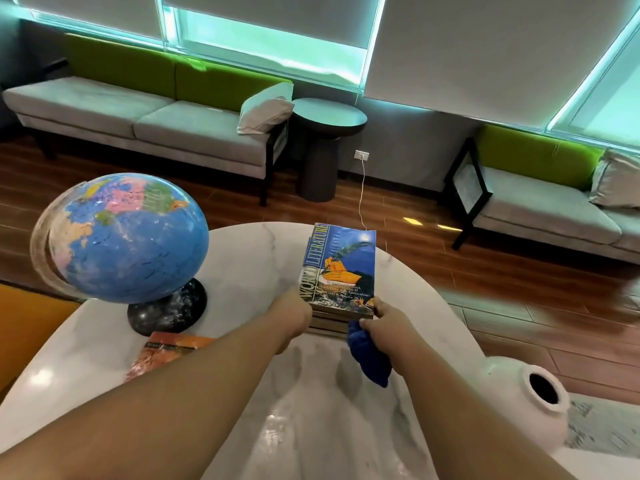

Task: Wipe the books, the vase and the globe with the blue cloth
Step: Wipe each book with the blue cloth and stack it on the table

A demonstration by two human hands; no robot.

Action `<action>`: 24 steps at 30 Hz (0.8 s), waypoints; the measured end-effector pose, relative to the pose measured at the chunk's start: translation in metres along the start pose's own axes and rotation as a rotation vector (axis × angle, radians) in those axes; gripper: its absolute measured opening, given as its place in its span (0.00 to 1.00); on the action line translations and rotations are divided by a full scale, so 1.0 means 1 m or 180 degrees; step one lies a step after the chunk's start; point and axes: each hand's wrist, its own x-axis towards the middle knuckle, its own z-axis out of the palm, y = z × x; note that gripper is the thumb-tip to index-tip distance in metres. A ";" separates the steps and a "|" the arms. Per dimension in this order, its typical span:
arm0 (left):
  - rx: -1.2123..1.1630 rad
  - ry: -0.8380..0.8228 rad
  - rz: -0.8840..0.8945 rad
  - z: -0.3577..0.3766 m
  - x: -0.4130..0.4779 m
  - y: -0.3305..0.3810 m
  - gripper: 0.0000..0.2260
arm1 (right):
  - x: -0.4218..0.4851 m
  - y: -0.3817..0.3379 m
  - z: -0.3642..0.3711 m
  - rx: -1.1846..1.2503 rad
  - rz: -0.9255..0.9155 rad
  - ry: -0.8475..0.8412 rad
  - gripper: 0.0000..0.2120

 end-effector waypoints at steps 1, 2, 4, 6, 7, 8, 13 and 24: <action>0.0103 -0.0016 0.0042 0.000 -0.002 0.000 0.22 | -0.002 0.004 0.001 -0.0023 0.0029 -0.0015 0.16; 0.0144 -0.0064 0.0088 0.000 -0.002 -0.001 0.25 | -0.002 0.007 0.002 -0.0004 0.0054 -0.0035 0.19; 0.0120 -0.0161 0.0162 -0.001 -0.001 -0.007 0.29 | -0.001 0.011 0.003 0.0005 0.0062 -0.0064 0.21; -0.0058 -0.0322 0.0240 -0.006 -0.001 -0.010 0.29 | -0.001 0.013 0.003 0.0074 0.0017 -0.0006 0.19; -0.0104 -0.0370 0.0265 -0.009 -0.003 -0.014 0.28 | -0.005 0.012 0.002 0.0144 0.0027 0.0093 0.19; -0.0199 -0.0405 0.0330 -0.011 -0.006 -0.018 0.26 | -0.009 0.012 0.002 0.0271 0.0063 0.0224 0.19; -0.0159 0.0243 0.0620 -0.039 -0.044 -0.064 0.21 | -0.062 0.021 0.008 0.2063 0.0882 -0.0021 0.13; 0.2334 0.0830 -0.0831 -0.114 -0.116 -0.164 0.63 | -0.147 0.083 0.057 0.1725 0.1071 -0.0209 0.07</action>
